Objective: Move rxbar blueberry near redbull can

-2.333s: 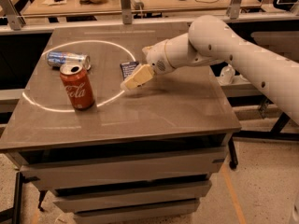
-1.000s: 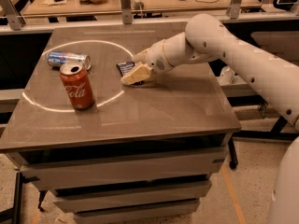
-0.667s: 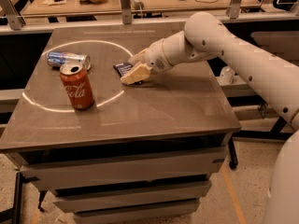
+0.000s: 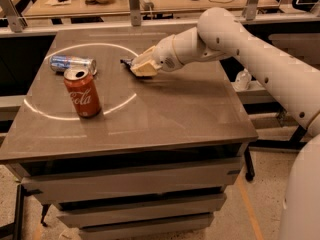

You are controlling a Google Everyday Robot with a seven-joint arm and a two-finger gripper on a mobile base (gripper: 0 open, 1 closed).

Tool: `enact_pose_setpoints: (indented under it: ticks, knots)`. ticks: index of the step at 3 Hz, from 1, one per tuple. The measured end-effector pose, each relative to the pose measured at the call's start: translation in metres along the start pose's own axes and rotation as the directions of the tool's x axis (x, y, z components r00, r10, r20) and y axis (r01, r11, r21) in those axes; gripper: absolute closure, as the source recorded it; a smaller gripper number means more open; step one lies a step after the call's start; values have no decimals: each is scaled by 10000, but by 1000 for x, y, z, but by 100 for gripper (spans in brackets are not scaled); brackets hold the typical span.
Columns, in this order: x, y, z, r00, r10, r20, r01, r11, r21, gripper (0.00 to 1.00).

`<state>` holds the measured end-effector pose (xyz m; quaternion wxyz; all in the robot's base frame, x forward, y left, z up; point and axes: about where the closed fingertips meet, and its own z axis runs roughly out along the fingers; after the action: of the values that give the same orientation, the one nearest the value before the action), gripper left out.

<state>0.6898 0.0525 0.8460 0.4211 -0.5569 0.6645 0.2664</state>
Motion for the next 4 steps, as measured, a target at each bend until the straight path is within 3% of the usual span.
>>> enact_pose_setpoints:
  ticks: [2,4]
  knots:
    - [-51,-12,10,9920,-989,789,1000,9950,-91,100]
    - [-88,-8,39,9742,-1683,1506,1826,9794,-863,100]
